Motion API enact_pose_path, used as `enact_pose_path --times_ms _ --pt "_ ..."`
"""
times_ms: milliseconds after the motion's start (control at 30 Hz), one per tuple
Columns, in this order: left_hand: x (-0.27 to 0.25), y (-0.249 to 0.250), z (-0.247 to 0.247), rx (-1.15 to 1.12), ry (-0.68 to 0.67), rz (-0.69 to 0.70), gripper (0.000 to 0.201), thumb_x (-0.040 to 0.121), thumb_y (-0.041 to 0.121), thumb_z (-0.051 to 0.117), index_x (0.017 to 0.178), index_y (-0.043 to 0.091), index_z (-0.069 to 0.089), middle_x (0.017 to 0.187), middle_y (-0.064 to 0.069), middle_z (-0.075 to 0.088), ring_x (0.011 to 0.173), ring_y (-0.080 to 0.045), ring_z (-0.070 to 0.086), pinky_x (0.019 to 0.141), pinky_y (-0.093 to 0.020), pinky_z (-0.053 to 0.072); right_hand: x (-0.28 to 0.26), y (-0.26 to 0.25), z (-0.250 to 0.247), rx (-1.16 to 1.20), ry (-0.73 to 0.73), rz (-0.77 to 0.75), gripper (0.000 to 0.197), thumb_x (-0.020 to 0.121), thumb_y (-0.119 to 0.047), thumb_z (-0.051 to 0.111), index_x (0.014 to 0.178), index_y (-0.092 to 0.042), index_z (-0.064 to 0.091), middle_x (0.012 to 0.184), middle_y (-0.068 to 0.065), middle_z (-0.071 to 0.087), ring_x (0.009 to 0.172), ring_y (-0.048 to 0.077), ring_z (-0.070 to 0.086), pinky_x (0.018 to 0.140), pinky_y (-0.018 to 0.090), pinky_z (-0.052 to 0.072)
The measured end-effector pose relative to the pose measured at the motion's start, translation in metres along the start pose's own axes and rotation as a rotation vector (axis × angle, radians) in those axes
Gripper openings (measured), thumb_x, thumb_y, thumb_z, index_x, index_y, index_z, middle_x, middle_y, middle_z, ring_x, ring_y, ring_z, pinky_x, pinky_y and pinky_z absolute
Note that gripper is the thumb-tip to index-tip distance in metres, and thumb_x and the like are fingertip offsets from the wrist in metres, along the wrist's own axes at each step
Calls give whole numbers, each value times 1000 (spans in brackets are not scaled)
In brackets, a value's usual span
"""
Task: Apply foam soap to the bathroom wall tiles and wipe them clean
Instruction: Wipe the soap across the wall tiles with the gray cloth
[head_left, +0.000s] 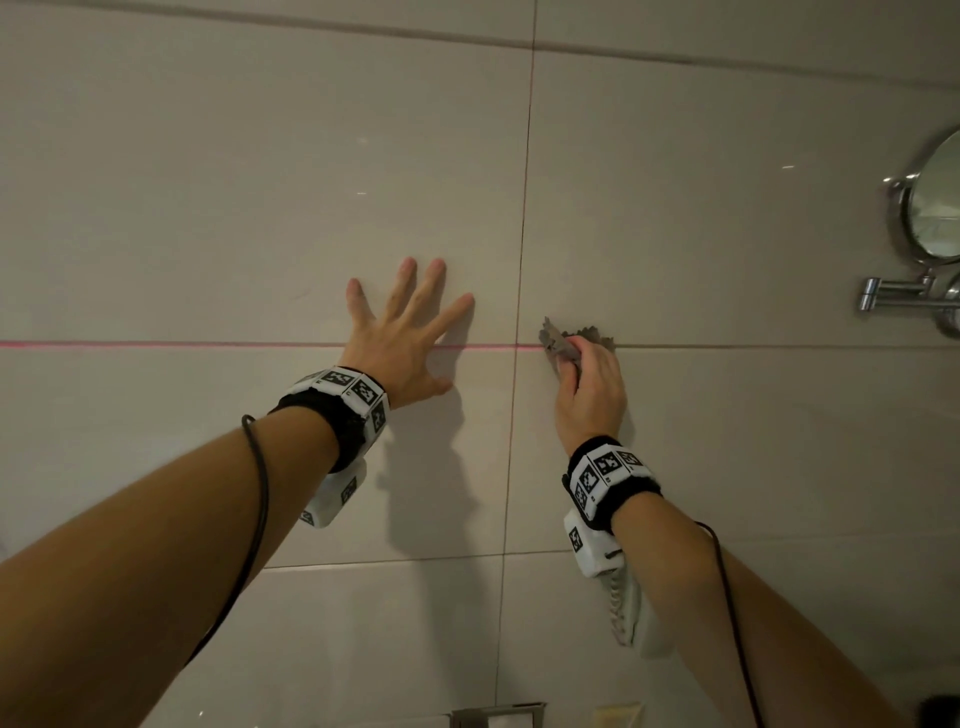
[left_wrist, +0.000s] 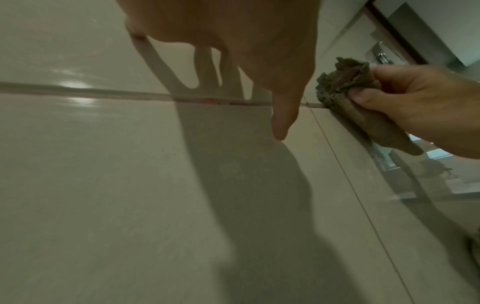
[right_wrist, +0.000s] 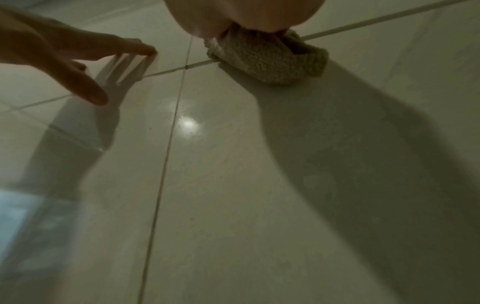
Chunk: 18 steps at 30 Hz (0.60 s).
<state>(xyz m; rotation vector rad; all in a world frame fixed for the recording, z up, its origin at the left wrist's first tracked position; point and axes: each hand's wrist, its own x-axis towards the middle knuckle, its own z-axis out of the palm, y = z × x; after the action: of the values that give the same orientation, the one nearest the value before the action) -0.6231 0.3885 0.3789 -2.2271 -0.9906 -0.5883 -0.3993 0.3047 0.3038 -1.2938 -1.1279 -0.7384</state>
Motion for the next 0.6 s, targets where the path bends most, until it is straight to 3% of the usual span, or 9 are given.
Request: enact_pose_path --times_ms 267,333,500,600 --pt "-15 -28 4 5 -48 10 112 78 73 62 156 44 -12 164 3 -28 153 -27 -21 111 -77 6 -5 -2 12 4 -19 -13 23 89 -8 66 111 -4 67 111 10 68 108 29 60 93 42 51" --pt "-15 -30 5 6 -53 12 111 78 73 62 156 44 -12 164 4 -29 153 -26 -22 111 -77 5 -9 -1 15 -1 -24 -8 23 87 -8 69 110 -3 69 113 12 68 110 29 60 96 35 48" --pt "-18 -34 3 -8 -52 26 106 81 74 58 156 43 -11 164 4 -28 153 -25 -22 112 -76 3 -10 -17 25 38 -37 -96 22 91 -16 62 108 -4 69 105 8 70 101 23 61 88 30 48" --pt "-22 -38 0 -46 -66 30 103 82 74 57 158 42 -7 165 2 -27 153 -25 -23 114 -74 1 -12 -21 30 44 -42 -99 25 91 -17 59 109 -4 69 107 8 70 103 25 61 89 36 52"
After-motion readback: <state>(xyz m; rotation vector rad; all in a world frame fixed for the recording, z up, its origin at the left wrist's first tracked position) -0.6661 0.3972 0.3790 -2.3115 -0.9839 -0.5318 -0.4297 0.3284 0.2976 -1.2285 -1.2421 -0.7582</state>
